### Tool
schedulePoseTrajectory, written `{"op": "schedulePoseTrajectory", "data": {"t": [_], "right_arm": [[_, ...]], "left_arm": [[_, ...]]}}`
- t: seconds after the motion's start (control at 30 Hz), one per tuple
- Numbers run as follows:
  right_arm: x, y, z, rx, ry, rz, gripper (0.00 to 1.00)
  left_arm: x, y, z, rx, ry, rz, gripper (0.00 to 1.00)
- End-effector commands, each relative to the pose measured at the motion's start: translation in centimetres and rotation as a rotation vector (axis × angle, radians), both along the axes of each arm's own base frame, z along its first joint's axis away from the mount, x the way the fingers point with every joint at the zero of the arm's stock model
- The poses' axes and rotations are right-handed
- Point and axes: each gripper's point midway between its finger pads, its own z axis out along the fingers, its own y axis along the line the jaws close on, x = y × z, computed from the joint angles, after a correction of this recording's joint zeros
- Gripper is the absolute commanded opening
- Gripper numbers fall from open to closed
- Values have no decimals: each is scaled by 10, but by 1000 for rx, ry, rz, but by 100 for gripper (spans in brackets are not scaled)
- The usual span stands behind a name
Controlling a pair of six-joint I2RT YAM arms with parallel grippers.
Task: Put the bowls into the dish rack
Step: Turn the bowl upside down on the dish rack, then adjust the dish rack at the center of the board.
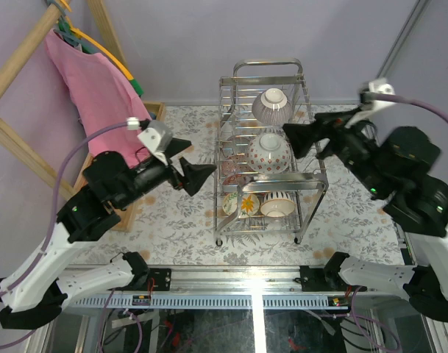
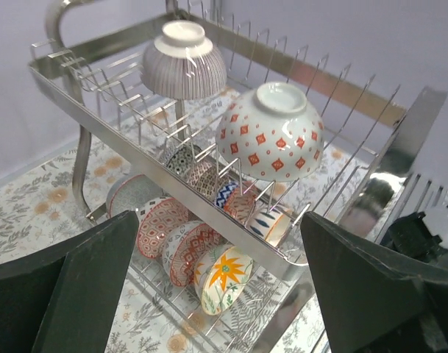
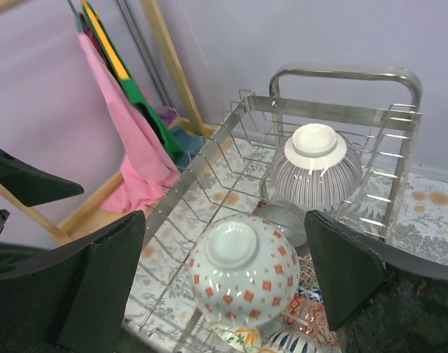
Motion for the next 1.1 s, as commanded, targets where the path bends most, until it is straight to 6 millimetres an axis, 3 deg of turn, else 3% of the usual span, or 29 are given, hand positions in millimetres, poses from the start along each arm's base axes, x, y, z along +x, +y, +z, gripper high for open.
{"op": "schedulePoseTrajectory", "data": {"t": [0.0, 0.13, 0.23, 0.4, 0.63, 0.87, 1.07], "right_arm": [[-36, -50, 25, 138, -8, -54, 98], [-64, -75, 10, 180, 37, -38, 98], [-86, -76, -9, 190, 92, 38, 97], [-108, -66, -69, 141, 262, 135, 97], [-114, -76, -155, 65, 490, 41, 91], [-112, -100, -200, 19, 568, -104, 84], [-94, -86, -237, 4, 583, -141, 74]], "left_arm": [[-19, 34, 38, -145, -3, 65, 92], [-39, 42, 34, -198, 38, 22, 92], [-66, 30, 21, -191, 91, -126, 92], [-94, 16, -11, -223, 218, -282, 91], [-90, 15, -59, -237, 352, -227, 88], [-80, 9, -100, -229, 450, -178, 81], [-69, 4, -129, -271, 481, -136, 79]]}}
